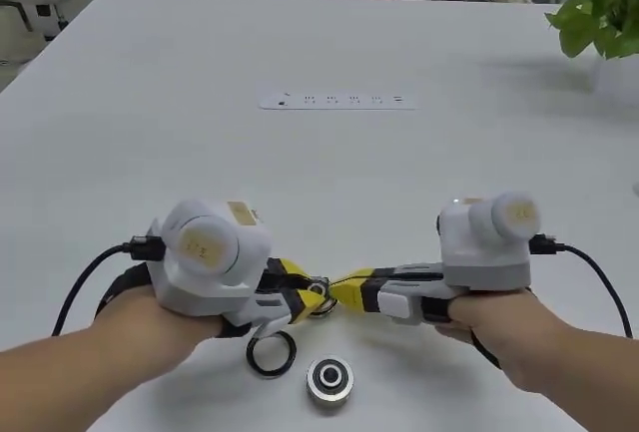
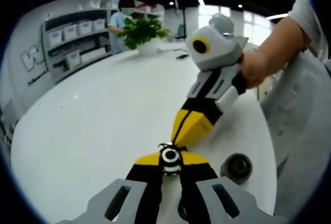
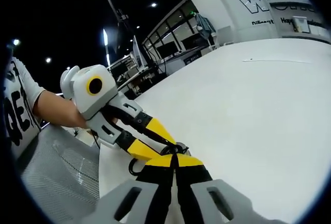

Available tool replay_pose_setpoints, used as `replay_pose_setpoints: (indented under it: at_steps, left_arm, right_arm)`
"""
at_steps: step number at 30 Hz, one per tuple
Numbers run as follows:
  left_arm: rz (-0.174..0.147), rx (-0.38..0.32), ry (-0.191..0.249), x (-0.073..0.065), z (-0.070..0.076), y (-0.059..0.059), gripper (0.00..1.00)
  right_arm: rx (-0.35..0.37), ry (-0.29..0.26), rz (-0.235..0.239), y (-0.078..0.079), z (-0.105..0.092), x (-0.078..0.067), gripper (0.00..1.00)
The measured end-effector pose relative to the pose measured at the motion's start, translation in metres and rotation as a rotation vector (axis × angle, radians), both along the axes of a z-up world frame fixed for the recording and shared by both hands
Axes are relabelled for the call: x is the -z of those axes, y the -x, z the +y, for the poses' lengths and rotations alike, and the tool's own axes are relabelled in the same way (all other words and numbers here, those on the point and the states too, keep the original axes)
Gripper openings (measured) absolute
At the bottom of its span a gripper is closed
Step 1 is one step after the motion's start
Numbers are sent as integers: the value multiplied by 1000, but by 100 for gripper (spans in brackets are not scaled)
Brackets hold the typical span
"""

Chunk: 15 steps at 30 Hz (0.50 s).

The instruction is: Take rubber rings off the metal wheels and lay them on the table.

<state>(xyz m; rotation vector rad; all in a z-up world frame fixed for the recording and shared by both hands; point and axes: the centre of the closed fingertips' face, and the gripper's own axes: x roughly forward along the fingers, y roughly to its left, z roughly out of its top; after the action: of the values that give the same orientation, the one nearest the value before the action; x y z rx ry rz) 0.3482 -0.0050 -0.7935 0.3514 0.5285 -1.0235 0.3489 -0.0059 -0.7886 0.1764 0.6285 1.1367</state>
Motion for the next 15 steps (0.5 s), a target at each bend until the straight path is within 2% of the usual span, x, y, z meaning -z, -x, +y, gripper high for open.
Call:
replay_pose_setpoints:
  at_steps: [4, 9, 15]
  left_arm:
    - [2, -1, 1, 0, -1, 0, 12]
    - [3, -3, 3, 1, -1, -1, 12]
    - [7, 1, 15, 1, -2, -1, 13]
  right_arm:
    - [-36, -20, 4, 6, 5, -4, 0]
    - [-1, 11, 3, 0, -1, 3, 0]
    - [11, 5, 9, -2, -4, 2, 0]
